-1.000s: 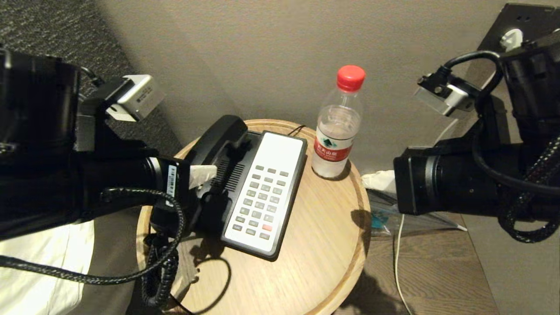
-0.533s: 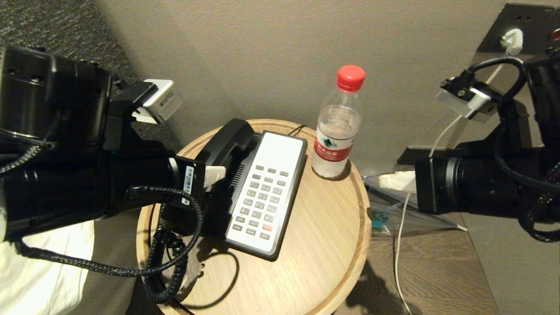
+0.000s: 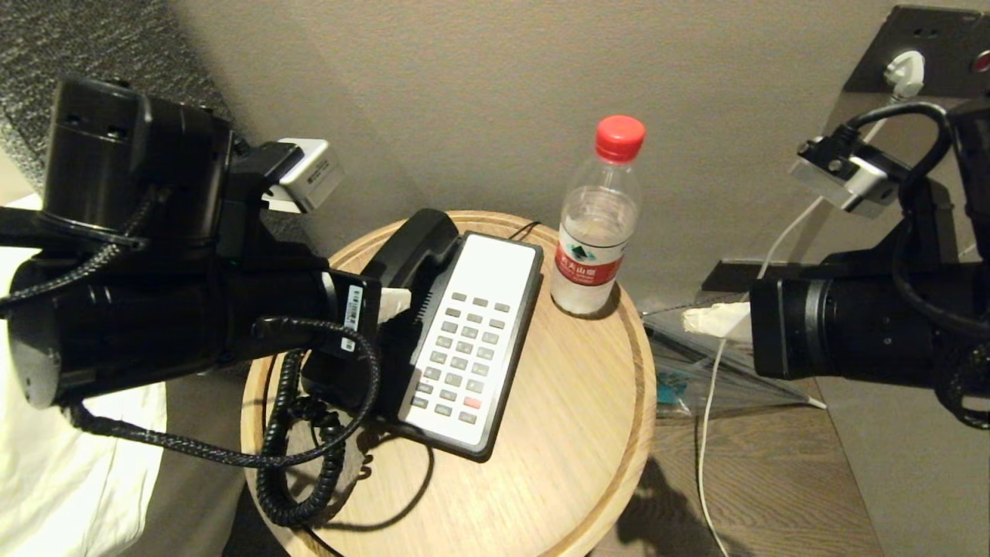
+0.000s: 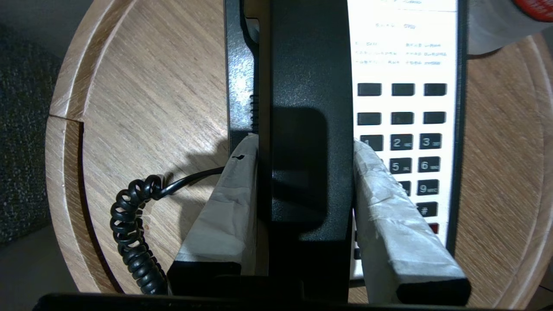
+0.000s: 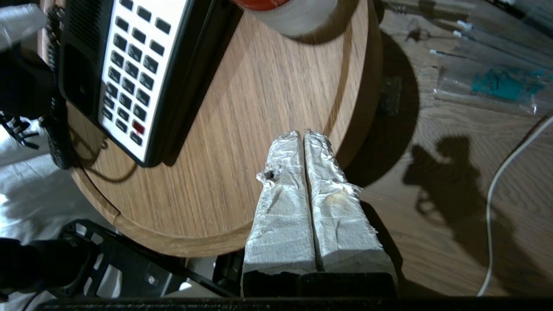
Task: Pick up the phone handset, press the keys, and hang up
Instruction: Put the handset back
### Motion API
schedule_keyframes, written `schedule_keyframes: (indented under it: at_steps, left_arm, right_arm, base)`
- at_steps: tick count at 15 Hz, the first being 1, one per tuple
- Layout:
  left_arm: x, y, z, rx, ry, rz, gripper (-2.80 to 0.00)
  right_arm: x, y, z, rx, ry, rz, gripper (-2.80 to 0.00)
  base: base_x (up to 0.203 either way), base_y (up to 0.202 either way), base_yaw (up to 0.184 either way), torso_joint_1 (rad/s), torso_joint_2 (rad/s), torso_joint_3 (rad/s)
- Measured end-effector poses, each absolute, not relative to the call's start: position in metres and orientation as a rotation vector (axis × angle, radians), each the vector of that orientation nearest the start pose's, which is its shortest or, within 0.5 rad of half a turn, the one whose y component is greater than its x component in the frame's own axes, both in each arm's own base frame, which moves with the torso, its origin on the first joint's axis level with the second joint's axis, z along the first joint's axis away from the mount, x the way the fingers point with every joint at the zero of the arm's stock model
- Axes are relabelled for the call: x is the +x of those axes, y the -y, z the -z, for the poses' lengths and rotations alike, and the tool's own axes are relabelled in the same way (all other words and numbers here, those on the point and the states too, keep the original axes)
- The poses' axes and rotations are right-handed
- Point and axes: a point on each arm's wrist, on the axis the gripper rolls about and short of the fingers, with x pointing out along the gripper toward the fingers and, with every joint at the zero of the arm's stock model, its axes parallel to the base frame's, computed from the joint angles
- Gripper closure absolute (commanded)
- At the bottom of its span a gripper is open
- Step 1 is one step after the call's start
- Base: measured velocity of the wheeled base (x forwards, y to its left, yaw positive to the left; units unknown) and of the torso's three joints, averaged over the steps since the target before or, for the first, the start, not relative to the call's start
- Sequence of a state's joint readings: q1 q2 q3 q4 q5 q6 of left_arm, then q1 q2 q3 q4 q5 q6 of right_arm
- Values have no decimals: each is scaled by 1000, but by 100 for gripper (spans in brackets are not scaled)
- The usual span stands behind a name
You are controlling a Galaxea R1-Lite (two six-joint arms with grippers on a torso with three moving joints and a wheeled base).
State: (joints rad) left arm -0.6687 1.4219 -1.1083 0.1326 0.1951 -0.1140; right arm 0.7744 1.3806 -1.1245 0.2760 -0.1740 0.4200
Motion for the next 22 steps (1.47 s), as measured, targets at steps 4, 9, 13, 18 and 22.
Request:
schedule_keyframes:
  at_steps: [4, 9, 13, 18, 22]
  left_arm:
    - [193, 148, -266, 78, -454, 440, 0]
    - [197, 153, -257, 88, -485, 443, 0]
    - [202, 158, -252, 81, -451, 453, 0]
    - [204, 159, -247, 80, -455, 449, 0]
    - [204, 157, -255, 66, -417, 444, 0]
  right_arm:
    - [160, -147, -269, 154, -596, -458, 0]
    - [160, -144, -268, 156, -599, -459, 0]
    - [160, -144, -268, 156, -600, -460, 0]
    - [160, -144, -267, 156, -604, -467, 0]
    - [159, -144, -265, 151, -612, -465, 0]
  base:
    - [0, 0, 0, 0, 0, 0]
    - [0, 0, 0, 0, 0, 0]
    - [0, 0, 0, 0, 0, 0]
    - [0, 0, 0, 0, 0, 0]
    - [0, 0, 0, 0, 0, 0]
